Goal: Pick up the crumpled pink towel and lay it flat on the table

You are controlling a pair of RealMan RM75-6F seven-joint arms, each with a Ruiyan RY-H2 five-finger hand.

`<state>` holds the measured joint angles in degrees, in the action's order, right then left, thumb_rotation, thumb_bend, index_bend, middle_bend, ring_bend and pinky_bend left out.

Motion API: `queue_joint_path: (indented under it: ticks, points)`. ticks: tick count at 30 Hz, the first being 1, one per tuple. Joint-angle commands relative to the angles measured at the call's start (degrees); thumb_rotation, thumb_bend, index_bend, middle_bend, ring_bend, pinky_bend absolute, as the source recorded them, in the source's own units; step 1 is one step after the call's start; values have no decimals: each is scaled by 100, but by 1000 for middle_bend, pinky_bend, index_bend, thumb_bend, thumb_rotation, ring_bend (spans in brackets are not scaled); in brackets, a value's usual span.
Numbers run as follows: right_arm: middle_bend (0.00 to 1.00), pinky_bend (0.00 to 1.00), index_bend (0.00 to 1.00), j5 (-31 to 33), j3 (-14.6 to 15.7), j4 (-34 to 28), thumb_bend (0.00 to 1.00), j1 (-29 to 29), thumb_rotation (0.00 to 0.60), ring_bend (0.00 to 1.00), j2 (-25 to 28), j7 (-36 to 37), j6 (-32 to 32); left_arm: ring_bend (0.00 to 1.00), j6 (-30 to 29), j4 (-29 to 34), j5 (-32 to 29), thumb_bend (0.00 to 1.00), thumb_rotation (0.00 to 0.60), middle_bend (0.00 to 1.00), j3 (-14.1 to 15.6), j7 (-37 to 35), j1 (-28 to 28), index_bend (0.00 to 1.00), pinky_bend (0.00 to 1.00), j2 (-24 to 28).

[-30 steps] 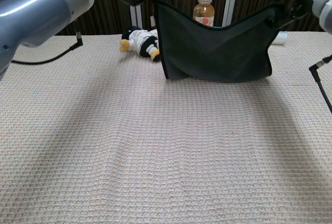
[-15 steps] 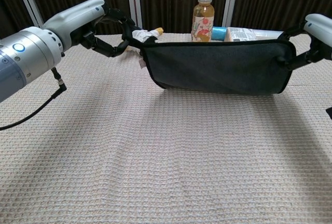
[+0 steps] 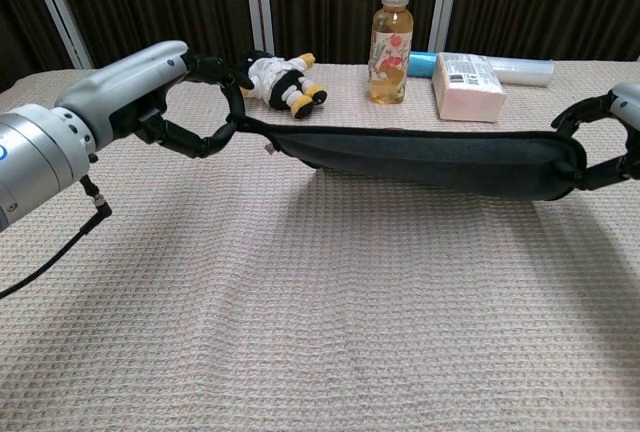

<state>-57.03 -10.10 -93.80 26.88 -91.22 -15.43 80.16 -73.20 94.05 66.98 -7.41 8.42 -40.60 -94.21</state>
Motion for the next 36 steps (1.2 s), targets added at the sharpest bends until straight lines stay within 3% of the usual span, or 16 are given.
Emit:
queue_joint_path:
  ticks: [1, 26, 28, 31, 33, 34, 36]
  points:
    - [239, 0, 877, -72, 82, 53, 708, -85, 600, 0, -53, 40, -26, 0, 51, -33, 30, 572, 600, 176, 67, 34, 63, 605, 0, -70]
    - [238, 0, 849, -453, 392, 442, 707, -546, 600, 0, -432, -50, -230, 0, 355, -352, 462, 553, 600, 173, 411, -136, 580, 594, 0, -465]
    - [213, 0, 721, -459, 425, 477, 709, -573, 600, 0, -423, -72, -293, 0, 404, -397, 455, 510, 600, 166, 414, -146, 606, 576, 0, -507]
    - [78, 0, 344, -485, 509, 477, 644, -598, 600, 0, -353, -108, -430, 0, 492, -431, 452, 409, 600, 137, 430, -144, 631, 527, 0, -518]
    - [18, 0, 152, -467, 557, 426, 590, -624, 600, 0, -273, -133, -544, 0, 593, -414, 448, 355, 600, 119, 460, -121, 645, 495, 0, -475]
    - [3, 0, 73, -471, 578, 391, 563, -635, 600, 0, -231, -135, -589, 0, 651, -390, 444, 331, 600, 109, 481, -116, 649, 477, 0, -437]
    - [0, 0, 11, -496, 598, 343, 523, -661, 600, 0, -174, -140, -623, 0, 757, -337, 432, 308, 600, 92, 508, -109, 654, 441, 0, -349]
